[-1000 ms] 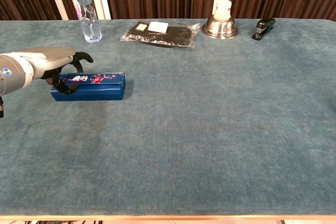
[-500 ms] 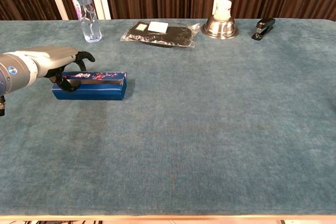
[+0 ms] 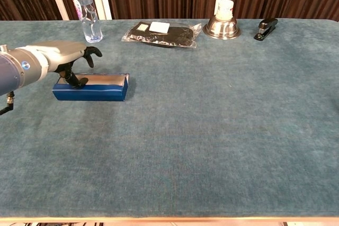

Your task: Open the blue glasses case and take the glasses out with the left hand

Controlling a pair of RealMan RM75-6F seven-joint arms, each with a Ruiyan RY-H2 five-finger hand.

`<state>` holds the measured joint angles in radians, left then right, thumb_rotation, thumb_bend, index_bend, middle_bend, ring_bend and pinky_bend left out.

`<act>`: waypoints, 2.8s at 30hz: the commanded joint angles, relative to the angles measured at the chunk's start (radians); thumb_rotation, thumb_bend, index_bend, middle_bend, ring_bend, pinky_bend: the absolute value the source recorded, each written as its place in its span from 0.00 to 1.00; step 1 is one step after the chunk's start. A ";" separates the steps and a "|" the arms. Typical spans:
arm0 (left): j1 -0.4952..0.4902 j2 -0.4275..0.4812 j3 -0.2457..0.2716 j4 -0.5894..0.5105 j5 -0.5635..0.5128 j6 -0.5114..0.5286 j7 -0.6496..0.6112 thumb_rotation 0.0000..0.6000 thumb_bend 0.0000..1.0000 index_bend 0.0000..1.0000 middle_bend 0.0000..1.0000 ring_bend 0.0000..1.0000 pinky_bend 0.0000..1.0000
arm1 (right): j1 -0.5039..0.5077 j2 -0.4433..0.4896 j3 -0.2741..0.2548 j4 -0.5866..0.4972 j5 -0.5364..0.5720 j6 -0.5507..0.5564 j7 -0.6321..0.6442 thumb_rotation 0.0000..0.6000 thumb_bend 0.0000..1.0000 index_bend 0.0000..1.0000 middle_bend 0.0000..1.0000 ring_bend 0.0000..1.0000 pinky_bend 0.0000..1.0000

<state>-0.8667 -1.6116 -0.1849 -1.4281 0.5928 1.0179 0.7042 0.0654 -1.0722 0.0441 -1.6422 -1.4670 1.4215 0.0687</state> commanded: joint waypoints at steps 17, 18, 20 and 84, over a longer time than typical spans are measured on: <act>-0.024 -0.008 -0.042 0.016 -0.015 0.019 0.002 1.00 0.23 0.09 0.19 0.03 0.11 | -0.001 0.004 0.000 -0.003 0.006 -0.004 0.002 1.00 0.12 0.00 0.00 0.00 0.21; -0.020 0.000 -0.041 0.006 -0.009 0.024 -0.002 1.00 0.20 0.09 0.19 0.03 0.11 | -0.001 0.004 0.000 -0.004 0.005 -0.004 0.002 1.00 0.12 0.00 0.00 0.00 0.21; -0.008 0.019 -0.037 -0.019 0.007 0.038 -0.011 1.00 0.16 0.09 0.19 0.04 0.11 | -0.001 0.005 -0.001 -0.004 0.004 -0.004 0.003 1.00 0.12 0.00 0.00 0.00 0.21; 0.042 0.344 0.216 -0.409 -0.024 -0.052 0.035 1.00 0.34 0.29 0.99 0.91 0.95 | -0.003 0.011 -0.002 -0.013 0.003 -0.005 0.002 1.00 0.12 0.00 0.00 0.00 0.21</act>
<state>-0.8265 -1.2881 0.0172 -1.8122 0.5629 0.9692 0.7395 0.0623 -1.0612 0.0419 -1.6550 -1.4642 1.4166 0.0706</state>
